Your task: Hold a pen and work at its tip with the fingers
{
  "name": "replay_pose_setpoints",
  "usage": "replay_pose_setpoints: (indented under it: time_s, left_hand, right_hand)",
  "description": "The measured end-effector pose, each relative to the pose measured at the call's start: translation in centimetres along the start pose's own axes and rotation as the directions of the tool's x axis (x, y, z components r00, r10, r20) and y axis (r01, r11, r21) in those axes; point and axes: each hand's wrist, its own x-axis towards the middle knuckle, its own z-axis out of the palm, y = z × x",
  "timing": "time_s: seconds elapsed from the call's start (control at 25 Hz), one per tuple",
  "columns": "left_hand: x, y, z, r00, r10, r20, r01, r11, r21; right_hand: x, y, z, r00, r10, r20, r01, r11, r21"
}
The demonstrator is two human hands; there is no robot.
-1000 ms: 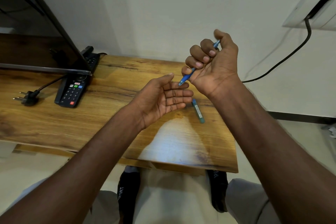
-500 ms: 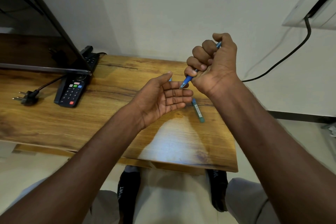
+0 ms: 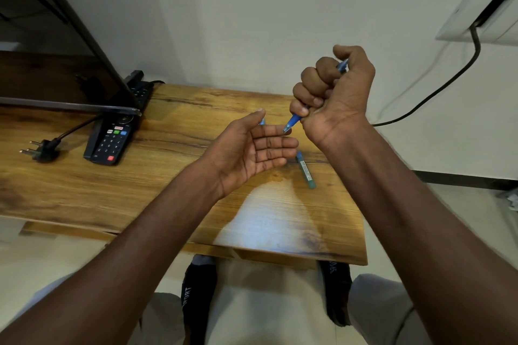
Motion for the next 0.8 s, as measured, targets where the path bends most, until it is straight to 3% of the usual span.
replay_pose_setpoints:
  time_s: [0.8]
  left_hand:
    - [0.01,-0.07,0.08,1.0,-0.007,0.012,0.007,1.0,-0.004]
  right_hand:
    - [-0.16,0.05,0.08,0.999,0.026,0.037,-0.028,0.998,0.063]
